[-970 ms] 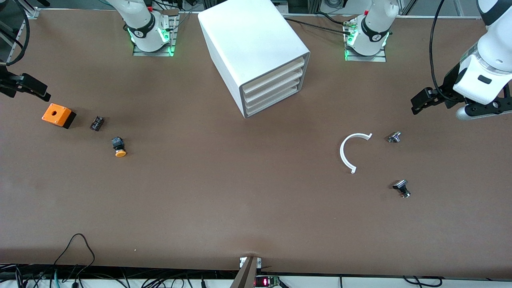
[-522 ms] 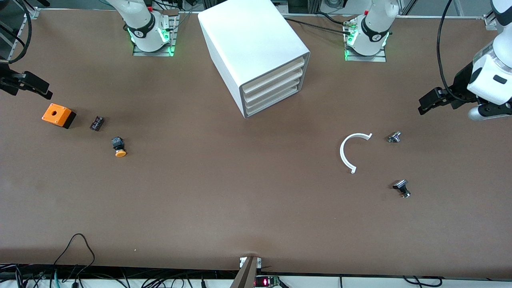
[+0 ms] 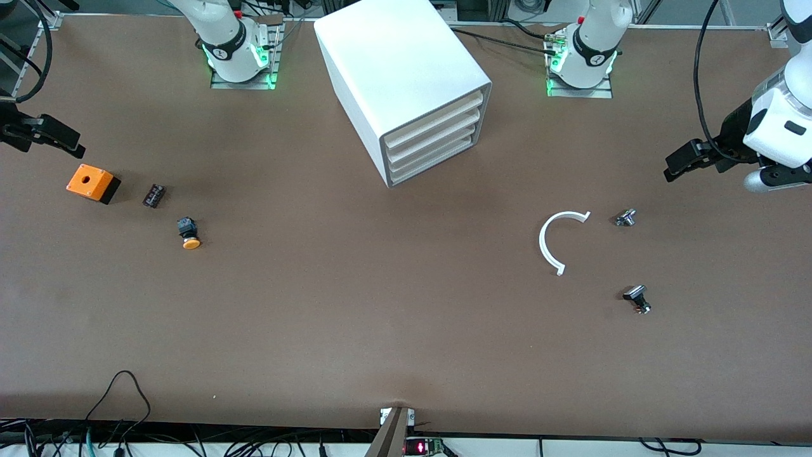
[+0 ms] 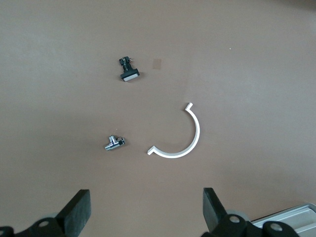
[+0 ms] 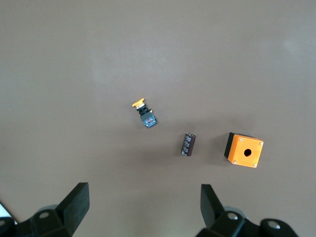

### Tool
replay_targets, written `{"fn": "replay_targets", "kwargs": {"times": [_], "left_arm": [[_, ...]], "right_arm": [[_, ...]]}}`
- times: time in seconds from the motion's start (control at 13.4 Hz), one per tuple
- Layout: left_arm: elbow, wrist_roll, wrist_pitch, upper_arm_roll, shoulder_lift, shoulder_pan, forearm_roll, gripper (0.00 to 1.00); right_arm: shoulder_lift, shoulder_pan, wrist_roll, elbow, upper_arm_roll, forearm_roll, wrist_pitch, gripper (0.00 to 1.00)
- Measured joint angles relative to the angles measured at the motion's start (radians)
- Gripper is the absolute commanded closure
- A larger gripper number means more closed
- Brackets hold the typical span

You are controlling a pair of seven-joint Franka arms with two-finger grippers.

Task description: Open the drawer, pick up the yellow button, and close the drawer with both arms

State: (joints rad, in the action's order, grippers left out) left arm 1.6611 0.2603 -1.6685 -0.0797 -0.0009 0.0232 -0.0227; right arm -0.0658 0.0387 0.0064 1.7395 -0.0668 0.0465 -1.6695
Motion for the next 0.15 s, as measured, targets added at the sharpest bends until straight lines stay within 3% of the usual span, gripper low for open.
{"fn": "replay_targets", "kwargs": {"times": [0.15], "left_arm": [[0.000, 0.000, 0.000, -0.005, 0.000, -0.002, 0.000, 0.00]], "right_arm": [[0.000, 0.000, 0.000, 0.000, -0.001, 0.000, 0.002, 0.00]]}}
